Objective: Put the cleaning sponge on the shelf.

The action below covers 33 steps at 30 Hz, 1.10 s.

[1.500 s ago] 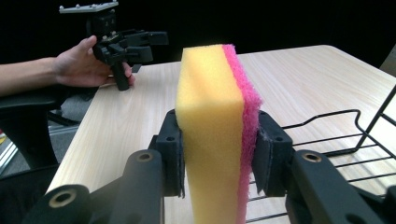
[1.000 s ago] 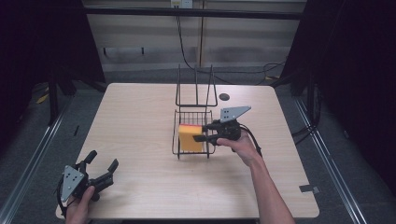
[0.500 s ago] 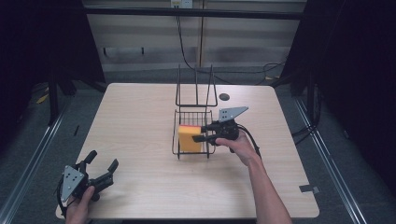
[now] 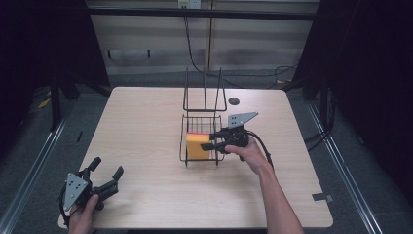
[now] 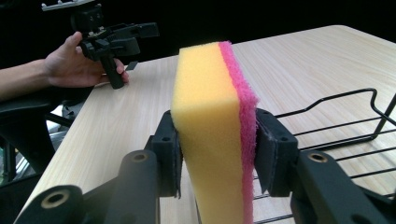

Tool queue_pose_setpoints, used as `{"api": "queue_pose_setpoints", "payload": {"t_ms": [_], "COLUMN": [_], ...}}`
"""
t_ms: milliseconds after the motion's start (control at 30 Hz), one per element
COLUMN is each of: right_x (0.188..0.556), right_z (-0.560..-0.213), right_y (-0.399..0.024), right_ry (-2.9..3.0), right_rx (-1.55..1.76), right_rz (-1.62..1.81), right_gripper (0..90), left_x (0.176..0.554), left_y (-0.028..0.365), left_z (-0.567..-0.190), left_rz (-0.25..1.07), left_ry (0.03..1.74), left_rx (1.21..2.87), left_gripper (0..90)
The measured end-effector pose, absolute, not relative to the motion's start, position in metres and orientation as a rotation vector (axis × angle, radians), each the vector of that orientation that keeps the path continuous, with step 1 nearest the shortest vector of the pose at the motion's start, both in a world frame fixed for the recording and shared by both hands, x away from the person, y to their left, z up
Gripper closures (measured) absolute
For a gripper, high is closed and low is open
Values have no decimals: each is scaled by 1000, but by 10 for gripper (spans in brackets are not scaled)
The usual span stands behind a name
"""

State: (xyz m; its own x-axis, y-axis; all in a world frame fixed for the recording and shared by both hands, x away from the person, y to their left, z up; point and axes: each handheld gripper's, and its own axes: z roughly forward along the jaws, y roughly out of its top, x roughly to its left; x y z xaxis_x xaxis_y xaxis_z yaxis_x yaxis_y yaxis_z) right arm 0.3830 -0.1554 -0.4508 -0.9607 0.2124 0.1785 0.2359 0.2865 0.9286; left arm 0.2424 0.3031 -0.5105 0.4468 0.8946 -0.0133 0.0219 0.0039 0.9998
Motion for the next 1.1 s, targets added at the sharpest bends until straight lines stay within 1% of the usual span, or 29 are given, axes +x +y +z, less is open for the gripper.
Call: {"api": "queue_pose_setpoints", "payload": {"t_ms": [267,433,500,567,633,733,800,867,967,1100], "right_x": [382,382,381,381,381,380,379,379,378,376], "right_z": [-451,-450,-449,-449,-448,-447,-446,-445,-443,-441], "right_y": [-155,-154,-155,-155,-156,-156,-156,-157,-158,-159], "right_ry": [-2516,-2524,-2526,-2532,-2525,-2524,-2523,-2523,-2518,-2515], "right_rx": [-477,-498,-507,-524,-535,-566,-578,-604,-622,-634], "right_rz": [-1802,-1803,-1803,-1800,-1802,-1814,-1820,-1830,-1844,-1857], "right_gripper": [479,368,349,303,280,206,188,150,133,133], "left_x": [242,243,243,243,243,243,243,243,243,243], "left_y": [303,304,304,304,304,304,304,304,304,304], "left_z": [-510,-510,-510,-510,-510,-510,-510,-510,-510,-510], "left_rz": [845,848,848,848,848,847,846,847,844,848], "left_ry": [878,875,875,875,875,878,877,879,877,874], "left_rx": [1406,1412,1413,1412,1412,1410,1408,1405,1408,1411], "left_gripper": [156,156,156,156,156,156,156,156,156,156]}}
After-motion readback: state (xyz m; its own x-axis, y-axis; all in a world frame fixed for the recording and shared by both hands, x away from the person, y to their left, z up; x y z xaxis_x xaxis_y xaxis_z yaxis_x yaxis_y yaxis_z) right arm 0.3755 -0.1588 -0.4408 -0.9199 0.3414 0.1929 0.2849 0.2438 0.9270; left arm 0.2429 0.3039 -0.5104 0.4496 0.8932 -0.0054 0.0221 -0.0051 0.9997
